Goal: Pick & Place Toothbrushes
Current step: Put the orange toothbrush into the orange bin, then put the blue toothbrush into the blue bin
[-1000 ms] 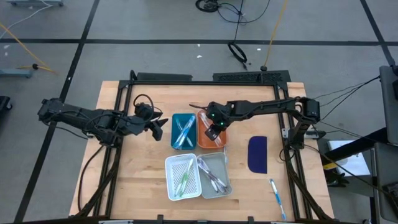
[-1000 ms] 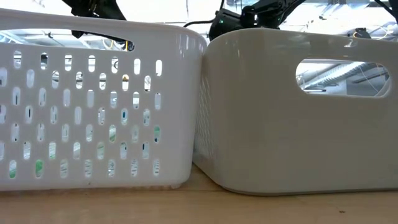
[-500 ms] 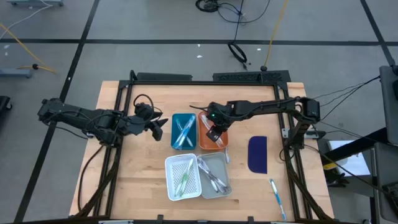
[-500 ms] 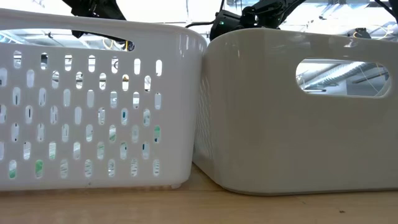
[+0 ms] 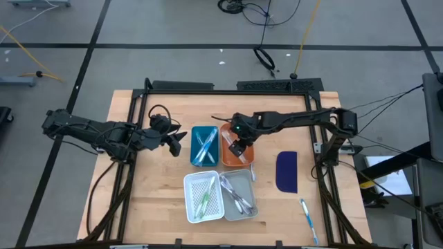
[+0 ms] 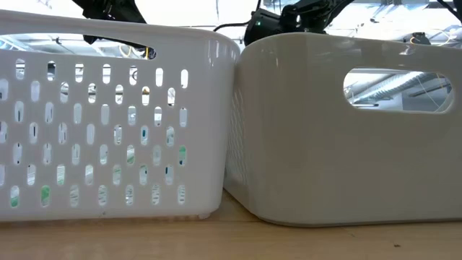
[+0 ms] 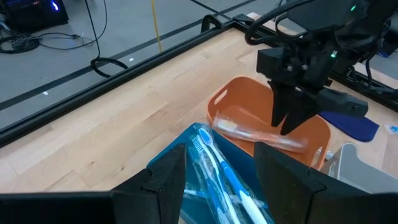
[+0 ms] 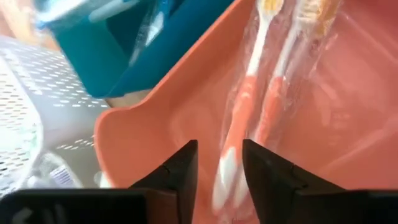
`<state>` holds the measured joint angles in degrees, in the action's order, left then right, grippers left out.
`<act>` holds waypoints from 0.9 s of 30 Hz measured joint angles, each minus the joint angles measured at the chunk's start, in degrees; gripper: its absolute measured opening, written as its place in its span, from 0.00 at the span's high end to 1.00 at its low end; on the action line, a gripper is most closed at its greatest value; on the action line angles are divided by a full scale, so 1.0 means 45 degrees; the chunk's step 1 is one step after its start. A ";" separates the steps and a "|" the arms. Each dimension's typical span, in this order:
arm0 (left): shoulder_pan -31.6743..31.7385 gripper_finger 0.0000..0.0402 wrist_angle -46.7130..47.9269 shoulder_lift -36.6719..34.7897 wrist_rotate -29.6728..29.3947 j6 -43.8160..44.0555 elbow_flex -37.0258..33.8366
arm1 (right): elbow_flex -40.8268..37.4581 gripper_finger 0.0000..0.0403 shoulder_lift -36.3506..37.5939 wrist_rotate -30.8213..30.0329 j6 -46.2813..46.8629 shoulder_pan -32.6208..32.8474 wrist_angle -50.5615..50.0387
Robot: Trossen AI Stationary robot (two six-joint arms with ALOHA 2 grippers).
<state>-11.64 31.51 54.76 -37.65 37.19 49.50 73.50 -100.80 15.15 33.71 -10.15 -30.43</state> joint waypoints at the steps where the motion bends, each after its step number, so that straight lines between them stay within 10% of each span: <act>1: 0.0000 0.54 0.0000 0.0000 0.0000 0.0000 0.0000 | -0.0006 0.70 0.0083 0.0012 0.0021 0.0000 -0.0071; 27: 0.0000 0.54 0.0019 0.0005 0.0010 -0.0233 0.0000 | -0.0108 0.90 0.4632 -0.3357 0.1649 0.1999 -0.6196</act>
<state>-11.64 31.59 54.78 -37.60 36.14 49.50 73.02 -79.95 0.05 41.13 -1.16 -58.31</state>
